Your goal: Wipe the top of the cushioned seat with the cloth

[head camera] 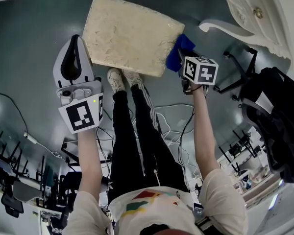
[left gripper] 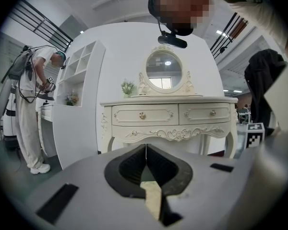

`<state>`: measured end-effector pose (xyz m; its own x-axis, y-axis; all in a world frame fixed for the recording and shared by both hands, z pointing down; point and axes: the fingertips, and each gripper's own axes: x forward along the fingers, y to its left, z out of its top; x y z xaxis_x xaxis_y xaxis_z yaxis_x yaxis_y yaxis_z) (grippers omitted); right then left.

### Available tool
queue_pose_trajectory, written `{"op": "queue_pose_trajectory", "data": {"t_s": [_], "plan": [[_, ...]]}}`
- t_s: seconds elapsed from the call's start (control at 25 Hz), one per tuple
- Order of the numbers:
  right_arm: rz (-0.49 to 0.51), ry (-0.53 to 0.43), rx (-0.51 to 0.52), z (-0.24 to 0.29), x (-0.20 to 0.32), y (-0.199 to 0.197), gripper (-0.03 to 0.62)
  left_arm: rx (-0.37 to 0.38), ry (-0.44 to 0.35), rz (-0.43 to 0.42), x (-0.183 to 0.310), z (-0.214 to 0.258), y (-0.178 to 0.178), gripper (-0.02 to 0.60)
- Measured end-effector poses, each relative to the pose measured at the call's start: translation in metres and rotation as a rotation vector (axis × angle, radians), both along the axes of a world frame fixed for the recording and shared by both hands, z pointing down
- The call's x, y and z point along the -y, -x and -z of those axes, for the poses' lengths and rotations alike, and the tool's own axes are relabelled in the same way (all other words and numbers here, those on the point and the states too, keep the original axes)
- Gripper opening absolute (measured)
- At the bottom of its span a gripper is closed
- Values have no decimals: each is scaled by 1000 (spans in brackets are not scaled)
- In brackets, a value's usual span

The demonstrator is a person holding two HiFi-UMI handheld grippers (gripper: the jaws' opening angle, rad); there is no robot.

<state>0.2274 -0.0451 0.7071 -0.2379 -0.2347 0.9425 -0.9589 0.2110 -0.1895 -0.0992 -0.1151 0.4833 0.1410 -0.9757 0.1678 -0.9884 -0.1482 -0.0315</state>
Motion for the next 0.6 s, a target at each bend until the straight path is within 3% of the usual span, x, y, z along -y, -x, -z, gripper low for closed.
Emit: {"op": "queue_pose_trajectory", "data": {"t_s": [0.24,0.44,0.6], "plan": [[-97,-7,63,10,0,1,35,2,3,-4,-2,0,-3,5],[-205,-35,258,68,0,32,35,6,-4,11,-4,10,4,5],[-192,-118,409,128,10,82,35,13,-23,35,-5,18,15,5]]}}
